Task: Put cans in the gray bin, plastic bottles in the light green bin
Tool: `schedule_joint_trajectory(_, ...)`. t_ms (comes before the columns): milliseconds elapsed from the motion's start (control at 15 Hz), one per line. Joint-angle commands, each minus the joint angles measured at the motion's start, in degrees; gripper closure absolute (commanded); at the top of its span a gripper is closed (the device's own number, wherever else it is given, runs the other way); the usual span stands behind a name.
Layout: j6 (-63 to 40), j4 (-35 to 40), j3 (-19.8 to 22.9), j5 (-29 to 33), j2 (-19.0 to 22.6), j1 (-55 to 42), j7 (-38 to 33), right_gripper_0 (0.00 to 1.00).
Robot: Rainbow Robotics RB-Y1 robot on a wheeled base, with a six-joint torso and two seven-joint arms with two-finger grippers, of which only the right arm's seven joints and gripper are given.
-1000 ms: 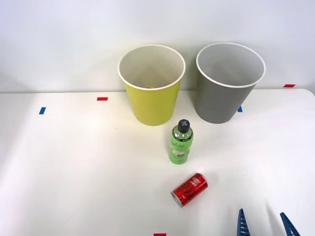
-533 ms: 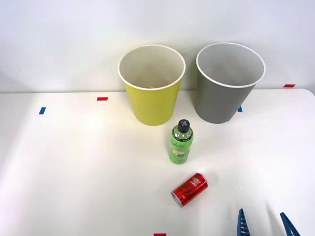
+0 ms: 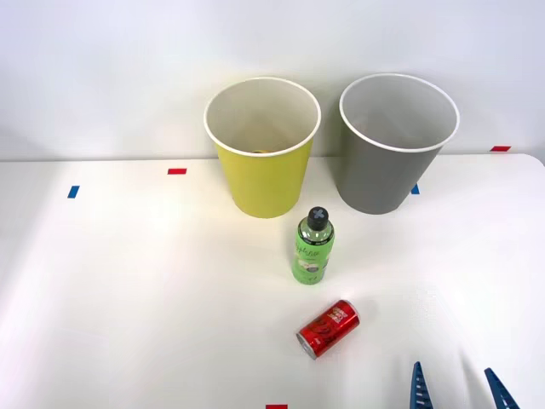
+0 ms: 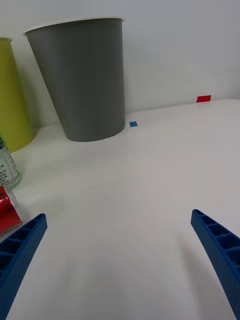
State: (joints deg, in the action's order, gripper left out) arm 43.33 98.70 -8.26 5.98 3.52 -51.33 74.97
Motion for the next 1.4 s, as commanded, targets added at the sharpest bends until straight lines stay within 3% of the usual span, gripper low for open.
schedule_joint_trajectory(67, 0.0, 0.0, 0.0, 0.0, 0.0, 0.0, 0.0, 0.00)
schedule_joint_trajectory(400, -0.8, -1.9, 0.1, -0.4, 0.4, 1.3, 0.1, 0.00)
schedule_joint_trajectory(800, -5.8, -0.5, -1.1, -6.2, 4.8, 5.4, 1.2, 0.00)
schedule_joint_trajectory(1133, -42.5, 22.7, -1.4, -9.0, 11.5, 4.4, 0.4, 0.00)
schedule_joint_trajectory(1400, -68.6, 36.7, -1.4, -9.7, 18.1, 8.2, -11.5, 0.00)
